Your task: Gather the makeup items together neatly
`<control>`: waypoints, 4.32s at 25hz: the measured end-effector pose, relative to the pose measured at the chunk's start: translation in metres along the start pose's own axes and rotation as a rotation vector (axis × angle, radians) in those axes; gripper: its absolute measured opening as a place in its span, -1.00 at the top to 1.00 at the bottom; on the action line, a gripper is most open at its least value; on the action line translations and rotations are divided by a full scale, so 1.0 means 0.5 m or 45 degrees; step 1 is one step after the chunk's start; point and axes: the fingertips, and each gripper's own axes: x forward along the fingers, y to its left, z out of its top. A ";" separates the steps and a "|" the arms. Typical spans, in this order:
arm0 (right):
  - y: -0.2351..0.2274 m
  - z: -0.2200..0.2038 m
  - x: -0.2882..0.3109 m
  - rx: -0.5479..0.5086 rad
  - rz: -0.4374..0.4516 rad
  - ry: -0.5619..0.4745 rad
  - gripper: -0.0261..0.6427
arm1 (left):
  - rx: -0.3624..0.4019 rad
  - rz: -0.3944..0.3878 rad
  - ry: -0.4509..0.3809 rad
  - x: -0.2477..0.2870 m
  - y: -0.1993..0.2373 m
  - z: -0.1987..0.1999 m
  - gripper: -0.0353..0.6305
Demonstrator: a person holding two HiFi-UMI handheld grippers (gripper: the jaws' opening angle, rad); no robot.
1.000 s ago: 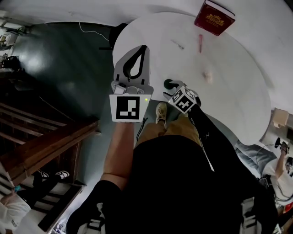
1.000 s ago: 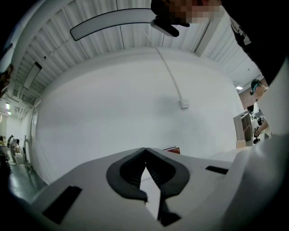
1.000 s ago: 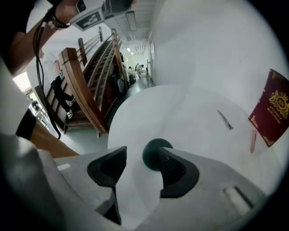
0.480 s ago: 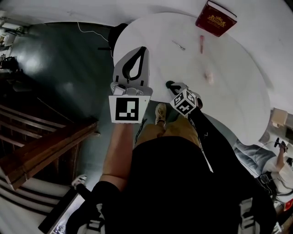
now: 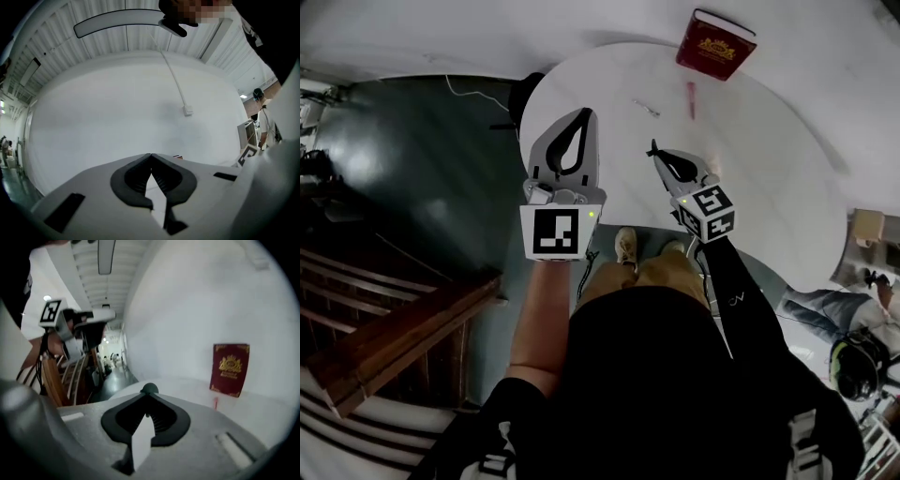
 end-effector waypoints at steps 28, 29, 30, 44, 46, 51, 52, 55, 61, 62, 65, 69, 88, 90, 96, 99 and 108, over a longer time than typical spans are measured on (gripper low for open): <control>-0.169 0.265 -0.485 -0.053 -0.636 -0.676 0.84 | -0.001 -0.507 -0.085 0.181 -0.330 0.063 0.87; -0.177 0.259 -0.497 -0.044 -0.653 -0.675 0.84 | 0.009 -0.516 -0.080 0.184 -0.340 0.062 0.87; -0.186 0.253 -0.508 -0.035 -0.669 -0.673 0.84 | 0.019 -0.523 -0.078 0.187 -0.349 0.061 0.87; -0.282 0.066 -0.490 0.128 -0.721 -0.330 0.84 | -0.025 -0.536 -0.054 0.177 -0.435 0.049 0.87; -0.304 0.000 -0.457 0.144 -0.699 -0.195 0.84 | -0.026 -0.525 -0.043 0.170 -0.442 0.043 0.87; -0.342 -0.138 -0.370 0.154 -0.624 0.109 0.84 | -0.018 -0.477 -0.005 0.165 -0.441 0.029 0.87; -0.344 -0.160 -0.355 0.148 -0.605 0.166 0.84 | -0.017 -0.467 0.004 0.164 -0.439 0.025 0.87; -0.352 -0.221 -0.318 0.117 -0.559 0.304 0.84 | -0.002 -0.435 0.034 0.157 -0.432 0.013 0.87; -0.375 -0.310 -0.263 0.077 -0.498 0.472 0.84 | 0.011 -0.374 0.099 0.152 -0.409 -0.021 0.87; -0.377 -0.321 -0.255 0.060 -0.490 0.501 0.84 | 0.013 -0.365 0.106 0.151 -0.404 -0.027 0.87; -0.361 -0.361 -0.226 0.047 -0.393 0.609 0.77 | 0.014 -0.347 0.125 0.149 -0.395 -0.040 0.87; -0.349 -0.374 -0.211 0.121 -0.344 0.610 0.65 | 0.015 -0.346 0.128 0.152 -0.395 -0.046 0.87; -0.354 -0.200 -0.311 0.101 -0.464 0.271 0.46 | 0.063 -0.435 0.056 0.182 -0.432 0.007 0.87; -0.355 -0.123 -0.341 0.048 -0.495 0.146 0.46 | 0.081 -0.446 0.028 0.187 -0.438 0.023 0.87; -0.322 0.096 -0.435 -0.055 -0.547 -0.227 0.46 | 0.102 -0.464 -0.027 0.205 -0.457 0.064 0.87; -0.295 0.186 -0.485 -0.116 -0.564 -0.412 0.46 | 0.126 -0.461 -0.016 0.213 -0.463 0.072 0.87; -0.230 0.327 -0.586 -0.292 -0.498 -0.804 0.46 | 0.167 -0.367 0.007 0.209 -0.460 0.075 0.87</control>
